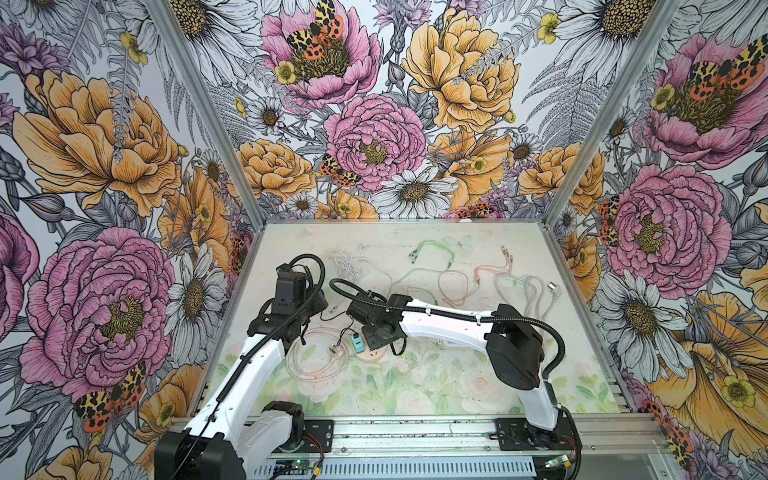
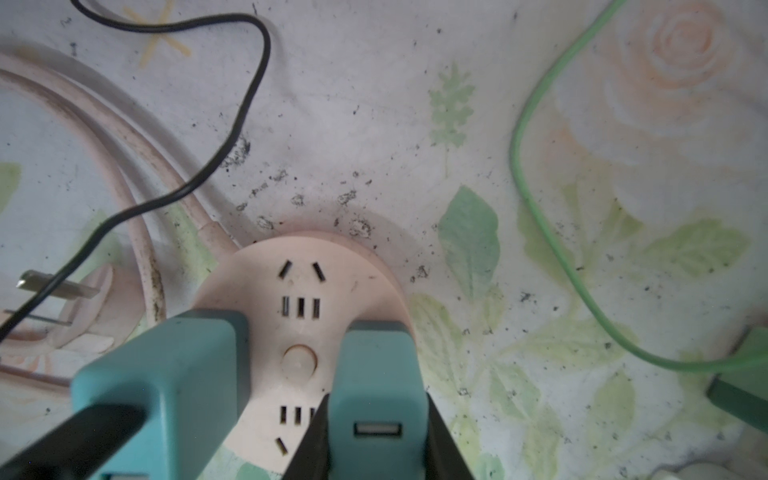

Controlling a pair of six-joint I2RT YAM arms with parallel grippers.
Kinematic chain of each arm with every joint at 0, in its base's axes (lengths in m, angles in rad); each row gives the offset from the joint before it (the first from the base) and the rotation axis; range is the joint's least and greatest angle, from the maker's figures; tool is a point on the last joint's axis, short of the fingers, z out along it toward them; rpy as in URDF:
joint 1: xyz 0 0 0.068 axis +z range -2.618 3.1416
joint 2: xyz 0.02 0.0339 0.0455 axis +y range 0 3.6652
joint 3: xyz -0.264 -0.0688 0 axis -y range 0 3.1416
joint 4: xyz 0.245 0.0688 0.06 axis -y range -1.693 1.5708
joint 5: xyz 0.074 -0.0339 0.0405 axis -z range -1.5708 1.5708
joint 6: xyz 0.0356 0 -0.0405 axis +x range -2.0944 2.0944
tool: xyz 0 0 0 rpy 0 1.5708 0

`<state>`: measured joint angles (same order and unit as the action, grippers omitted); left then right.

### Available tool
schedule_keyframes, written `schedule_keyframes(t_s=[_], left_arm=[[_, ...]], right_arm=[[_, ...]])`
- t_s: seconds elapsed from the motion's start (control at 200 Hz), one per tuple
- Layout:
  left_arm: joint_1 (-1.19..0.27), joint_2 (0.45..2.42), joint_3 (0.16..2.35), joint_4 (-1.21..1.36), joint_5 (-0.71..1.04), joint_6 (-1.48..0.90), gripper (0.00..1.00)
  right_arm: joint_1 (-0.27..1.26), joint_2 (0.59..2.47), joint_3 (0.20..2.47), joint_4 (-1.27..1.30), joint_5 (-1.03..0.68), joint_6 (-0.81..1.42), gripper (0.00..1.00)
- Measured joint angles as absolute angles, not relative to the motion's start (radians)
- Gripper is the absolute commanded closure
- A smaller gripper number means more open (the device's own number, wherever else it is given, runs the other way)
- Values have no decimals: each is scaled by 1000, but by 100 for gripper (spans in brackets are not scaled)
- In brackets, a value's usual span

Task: Insert the plug
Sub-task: 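Press the teal charger's prongs down into the round socket with the right gripper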

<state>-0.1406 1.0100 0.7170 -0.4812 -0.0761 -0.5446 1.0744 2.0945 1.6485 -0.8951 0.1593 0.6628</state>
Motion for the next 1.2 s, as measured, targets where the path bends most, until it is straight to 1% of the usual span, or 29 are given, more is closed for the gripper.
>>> schedule_keyframes(t_s=[0.14,0.245,0.345,0.565,0.726,0.871,1.041,1.201], left_arm=[[-139,1010,717,-482,-73,-545,47],[-139,1010,717,-482,-70,-545,47],[-139,1009,717,-482,-69,-545,47],[-139,988,717,-482,-69,-545,47],[-139,981,717,-483,-69,-545,47],[-139,979,718,-483,-69,-545,47],[-139,978,718,-483,-69,-545,47],[-139,972,718,-483,-69,-545,47]], right_arm=[[1075,2094,1652,-897,161,663,100],[1075,2091,1663,-908,161,661,91],[1075,2090,1673,-911,160,660,88],[1075,2090,1679,-917,160,658,86],[1075,2090,1681,-919,160,656,78],[1075,2089,1684,-921,160,653,75],[1075,2089,1686,-925,160,645,68],[1074,2089,1686,-952,154,633,65]])
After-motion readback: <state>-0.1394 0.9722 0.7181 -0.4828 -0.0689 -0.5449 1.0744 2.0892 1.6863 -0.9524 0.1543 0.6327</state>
